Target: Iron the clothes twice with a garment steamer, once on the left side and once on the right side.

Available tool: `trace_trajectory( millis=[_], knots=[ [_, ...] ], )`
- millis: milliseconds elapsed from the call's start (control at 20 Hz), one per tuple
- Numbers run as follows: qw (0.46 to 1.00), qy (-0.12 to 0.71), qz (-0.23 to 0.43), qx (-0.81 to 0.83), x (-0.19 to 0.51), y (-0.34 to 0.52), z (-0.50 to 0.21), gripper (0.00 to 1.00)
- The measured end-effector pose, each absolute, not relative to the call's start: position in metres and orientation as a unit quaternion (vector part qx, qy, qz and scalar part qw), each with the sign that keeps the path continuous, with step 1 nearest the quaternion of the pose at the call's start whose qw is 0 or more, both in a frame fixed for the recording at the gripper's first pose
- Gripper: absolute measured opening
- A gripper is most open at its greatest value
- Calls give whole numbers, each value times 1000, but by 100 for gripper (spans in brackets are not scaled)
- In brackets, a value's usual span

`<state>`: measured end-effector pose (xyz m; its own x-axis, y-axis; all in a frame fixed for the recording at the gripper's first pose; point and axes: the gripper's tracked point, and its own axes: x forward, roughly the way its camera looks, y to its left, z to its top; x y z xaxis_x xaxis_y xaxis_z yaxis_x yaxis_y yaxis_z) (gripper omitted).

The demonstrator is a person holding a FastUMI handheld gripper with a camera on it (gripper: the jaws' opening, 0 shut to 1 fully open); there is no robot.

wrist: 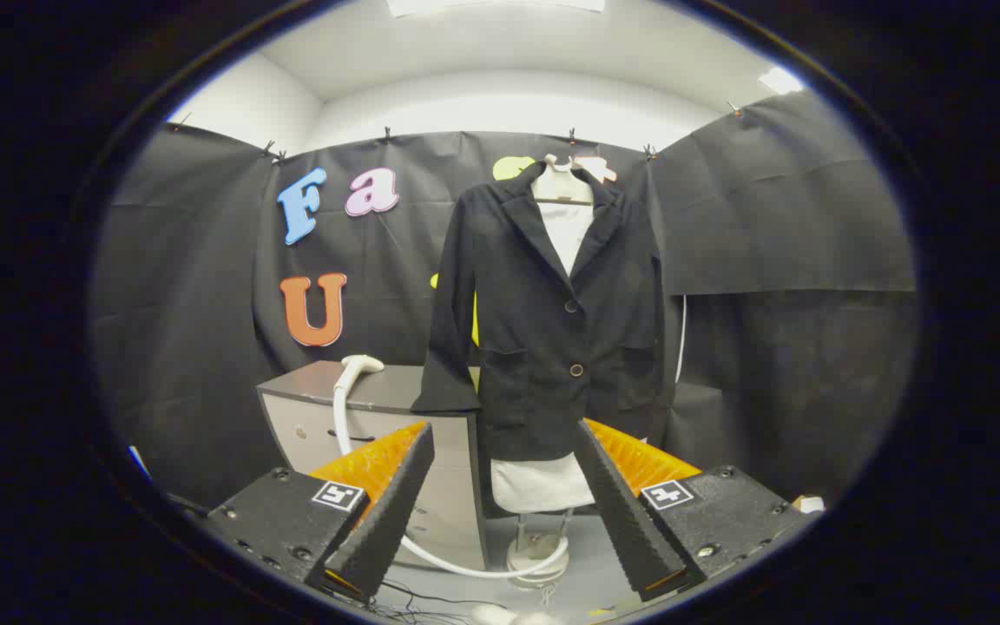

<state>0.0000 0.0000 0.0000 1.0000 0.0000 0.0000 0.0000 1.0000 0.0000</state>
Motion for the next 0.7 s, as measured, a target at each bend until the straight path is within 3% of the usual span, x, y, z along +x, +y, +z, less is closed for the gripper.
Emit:
trace_trajectory(
  millis=[700],
  knots=[
    [1000, 7, -13, 0, 28, 21, 2, 100]
  ],
)
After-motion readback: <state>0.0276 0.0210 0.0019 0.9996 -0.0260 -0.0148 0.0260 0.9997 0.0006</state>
